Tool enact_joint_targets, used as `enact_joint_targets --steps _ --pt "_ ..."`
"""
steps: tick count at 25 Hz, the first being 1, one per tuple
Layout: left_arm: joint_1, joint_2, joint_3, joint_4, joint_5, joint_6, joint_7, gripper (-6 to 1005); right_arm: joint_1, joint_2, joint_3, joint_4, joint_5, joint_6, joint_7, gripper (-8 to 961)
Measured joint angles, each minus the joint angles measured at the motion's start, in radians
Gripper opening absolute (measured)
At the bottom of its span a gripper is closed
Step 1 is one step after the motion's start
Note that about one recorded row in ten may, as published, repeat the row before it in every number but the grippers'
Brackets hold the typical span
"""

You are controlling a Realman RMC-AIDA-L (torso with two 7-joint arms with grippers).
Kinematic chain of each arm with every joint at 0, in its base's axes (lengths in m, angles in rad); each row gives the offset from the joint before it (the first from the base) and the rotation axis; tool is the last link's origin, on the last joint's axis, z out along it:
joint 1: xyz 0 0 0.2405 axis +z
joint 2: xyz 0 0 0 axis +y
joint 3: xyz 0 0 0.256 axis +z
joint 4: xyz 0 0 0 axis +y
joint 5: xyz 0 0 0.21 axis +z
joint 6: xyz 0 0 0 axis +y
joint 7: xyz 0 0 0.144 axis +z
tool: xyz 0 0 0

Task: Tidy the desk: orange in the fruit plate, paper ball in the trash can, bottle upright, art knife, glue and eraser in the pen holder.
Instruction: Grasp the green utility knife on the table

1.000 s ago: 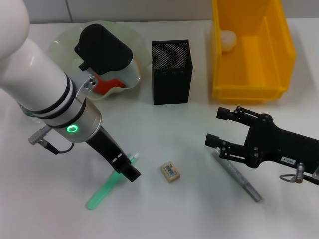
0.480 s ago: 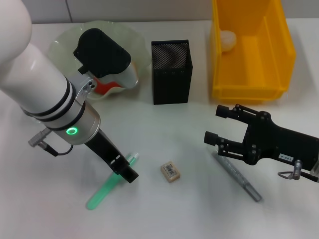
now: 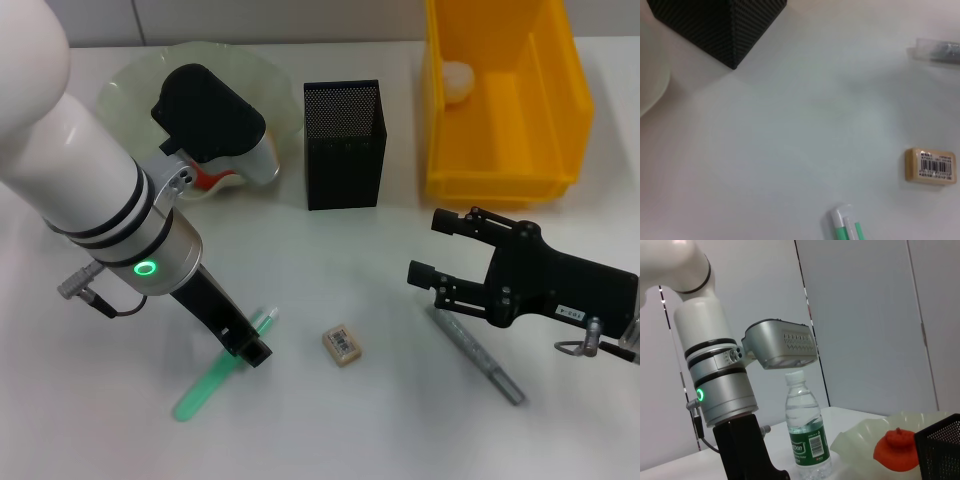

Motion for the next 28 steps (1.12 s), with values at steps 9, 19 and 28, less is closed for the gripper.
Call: enact_joint_targets --steps 9,19,28 --pt "0.0 0.0 0.009 -0.004 0.0 -0.016 0.003 566 0.01 0.0 0.0 0.01 0.0 0.011 0.0 760" --pt "-0.003 0.0 0.009 -0.024 0.0 -0.025 0.011 569 0.018 0.0 0.0 0.011 0.0 0.023 0.002 760" --pt "-0.002 0.0 0.009 -0.025 0.0 -0.03 0.013 567 0.019 0.0 0.0 0.011 0.0 0.023 0.003 759"
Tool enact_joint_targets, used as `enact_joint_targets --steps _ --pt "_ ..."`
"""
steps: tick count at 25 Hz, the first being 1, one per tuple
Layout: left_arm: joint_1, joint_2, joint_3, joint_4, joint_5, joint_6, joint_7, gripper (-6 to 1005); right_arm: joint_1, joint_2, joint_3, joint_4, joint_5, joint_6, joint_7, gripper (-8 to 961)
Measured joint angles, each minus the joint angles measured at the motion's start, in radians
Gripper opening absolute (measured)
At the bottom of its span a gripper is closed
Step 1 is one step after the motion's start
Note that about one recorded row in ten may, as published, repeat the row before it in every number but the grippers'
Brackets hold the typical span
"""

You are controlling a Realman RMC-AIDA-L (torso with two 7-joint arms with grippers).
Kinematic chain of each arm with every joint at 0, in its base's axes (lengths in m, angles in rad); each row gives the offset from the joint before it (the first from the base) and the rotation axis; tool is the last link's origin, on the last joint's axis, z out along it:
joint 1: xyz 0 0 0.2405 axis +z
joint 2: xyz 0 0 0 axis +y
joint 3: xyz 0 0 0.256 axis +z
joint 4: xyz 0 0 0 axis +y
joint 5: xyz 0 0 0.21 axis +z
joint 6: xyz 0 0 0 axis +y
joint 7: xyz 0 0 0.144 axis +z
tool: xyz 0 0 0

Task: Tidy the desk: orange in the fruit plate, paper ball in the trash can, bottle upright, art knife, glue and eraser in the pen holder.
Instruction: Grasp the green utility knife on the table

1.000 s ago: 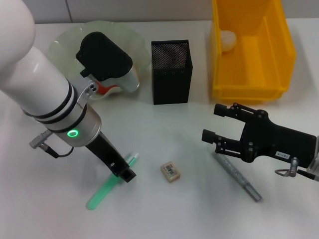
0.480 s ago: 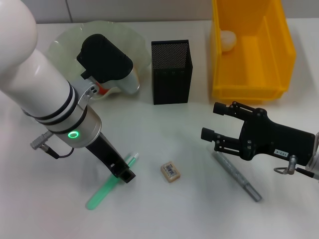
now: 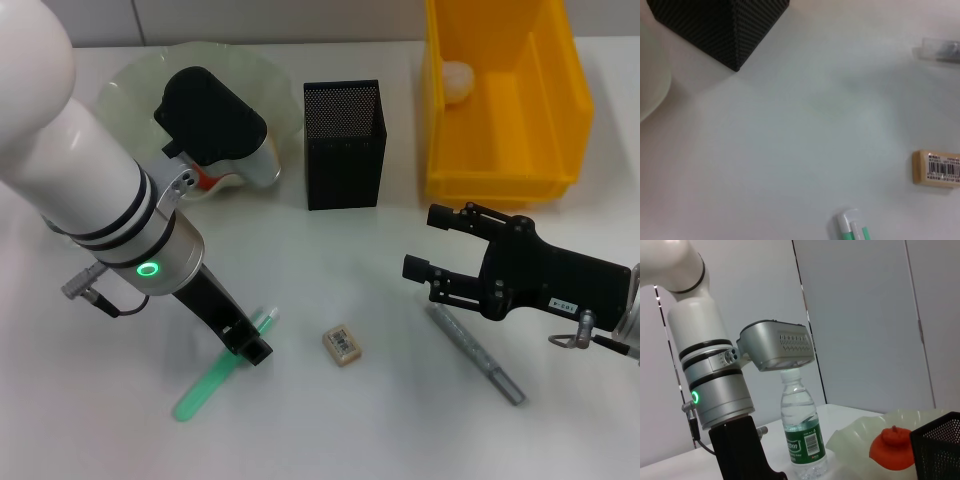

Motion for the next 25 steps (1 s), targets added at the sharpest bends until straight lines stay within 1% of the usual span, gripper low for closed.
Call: enact_joint_targets --steps 11,21,24,25 --pt "-0.001 0.0 0.002 0.001 0.001 -0.009 0.012 563 0.002 0.0 0.0 0.0 0.001 0.008 0.001 759" --pt "-0.002 0.0 0.002 0.001 0.002 -0.009 0.024 532 0.01 0.0 0.0 0.0 0.002 0.012 0.001 759" --pt "-0.002 0.0 0.003 0.0 0.004 -0.009 0.026 466 0.012 0.0 0.0 0.0 0.002 0.013 0.001 759" --pt "-0.001 0.0 0.003 0.0 0.007 -0.009 0.026 466 0.012 0.0 0.0 0.0 0.002 0.013 0.001 759"
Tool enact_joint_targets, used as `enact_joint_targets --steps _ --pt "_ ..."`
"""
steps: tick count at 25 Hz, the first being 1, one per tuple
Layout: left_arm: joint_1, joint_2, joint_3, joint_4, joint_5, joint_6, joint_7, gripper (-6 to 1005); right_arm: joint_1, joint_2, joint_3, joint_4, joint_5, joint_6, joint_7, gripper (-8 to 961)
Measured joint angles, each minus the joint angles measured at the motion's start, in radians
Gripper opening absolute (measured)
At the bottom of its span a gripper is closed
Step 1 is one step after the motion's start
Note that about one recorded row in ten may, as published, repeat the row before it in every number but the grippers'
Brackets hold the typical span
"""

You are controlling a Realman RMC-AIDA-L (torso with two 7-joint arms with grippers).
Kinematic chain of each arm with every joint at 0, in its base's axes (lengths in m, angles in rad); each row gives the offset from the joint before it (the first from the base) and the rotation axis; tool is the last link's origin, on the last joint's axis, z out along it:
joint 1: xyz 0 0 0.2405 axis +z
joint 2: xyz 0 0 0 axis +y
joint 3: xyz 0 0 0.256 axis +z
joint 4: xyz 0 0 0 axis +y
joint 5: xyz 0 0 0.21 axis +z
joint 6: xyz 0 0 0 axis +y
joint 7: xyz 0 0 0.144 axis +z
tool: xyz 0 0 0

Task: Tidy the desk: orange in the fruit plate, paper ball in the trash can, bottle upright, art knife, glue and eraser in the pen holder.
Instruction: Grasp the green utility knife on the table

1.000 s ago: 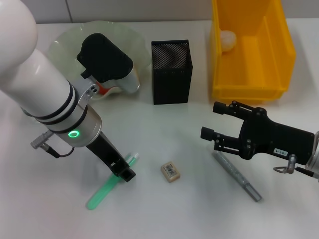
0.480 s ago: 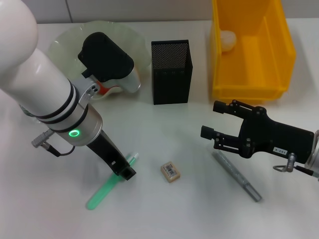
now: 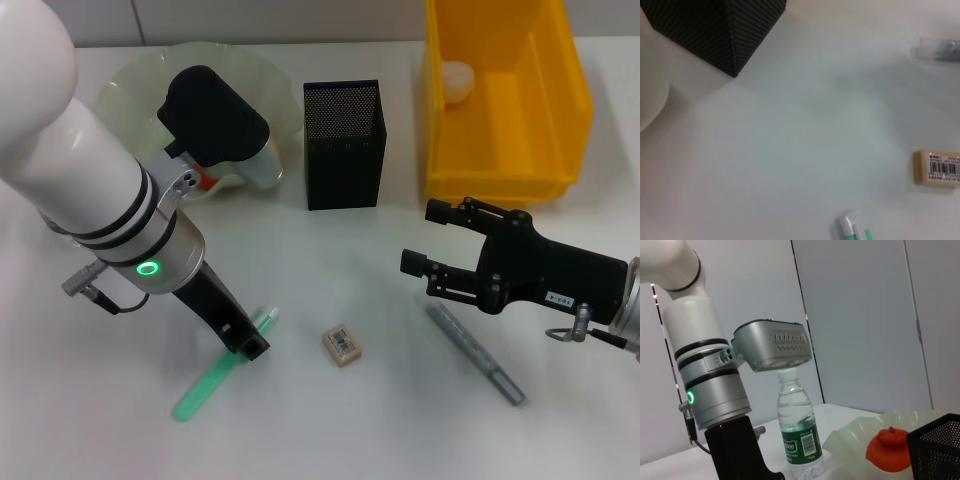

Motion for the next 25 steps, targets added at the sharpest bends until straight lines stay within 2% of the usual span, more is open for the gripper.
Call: enact_joint_targets --steps 25 --pt "-0.003 0.0 0.02 -0.014 0.002 -0.012 0.02 467 0.005 0.002 0.0 0.0 0.0 0.013 -0.001 760"
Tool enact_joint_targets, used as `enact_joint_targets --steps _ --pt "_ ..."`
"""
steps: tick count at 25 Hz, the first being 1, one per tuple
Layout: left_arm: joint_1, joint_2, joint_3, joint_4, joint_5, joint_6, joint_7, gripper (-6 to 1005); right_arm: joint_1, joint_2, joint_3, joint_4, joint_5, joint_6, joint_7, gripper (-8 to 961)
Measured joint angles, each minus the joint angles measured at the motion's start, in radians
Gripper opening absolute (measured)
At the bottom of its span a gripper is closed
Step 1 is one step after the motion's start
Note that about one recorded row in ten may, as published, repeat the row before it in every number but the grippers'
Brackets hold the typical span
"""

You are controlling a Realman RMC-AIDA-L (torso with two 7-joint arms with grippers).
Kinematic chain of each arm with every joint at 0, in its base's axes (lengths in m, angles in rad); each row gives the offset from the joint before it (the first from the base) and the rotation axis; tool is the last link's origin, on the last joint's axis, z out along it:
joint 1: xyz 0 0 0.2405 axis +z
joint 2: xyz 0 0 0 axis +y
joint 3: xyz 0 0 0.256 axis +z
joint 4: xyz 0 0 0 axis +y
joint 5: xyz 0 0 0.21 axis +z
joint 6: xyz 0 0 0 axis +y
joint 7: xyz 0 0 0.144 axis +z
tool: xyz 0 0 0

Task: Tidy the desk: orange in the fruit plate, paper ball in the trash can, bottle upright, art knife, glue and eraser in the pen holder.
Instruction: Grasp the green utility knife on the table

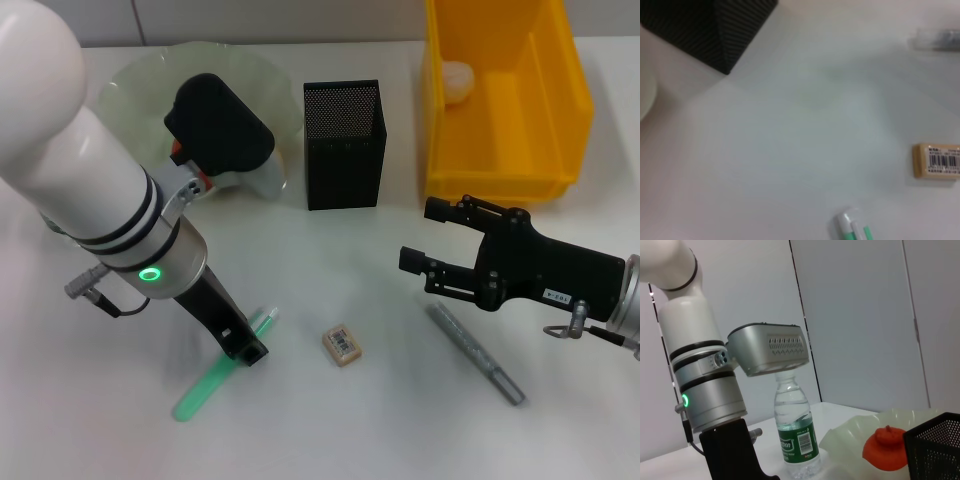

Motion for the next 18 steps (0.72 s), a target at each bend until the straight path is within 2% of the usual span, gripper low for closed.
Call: enact_joint_targets --steps 18 --pt "0.0 0.0 0.019 0.0 0.005 -0.002 -0.001 368 0.006 0.0 0.0 0.006 0.0 0.002 0.0 759"
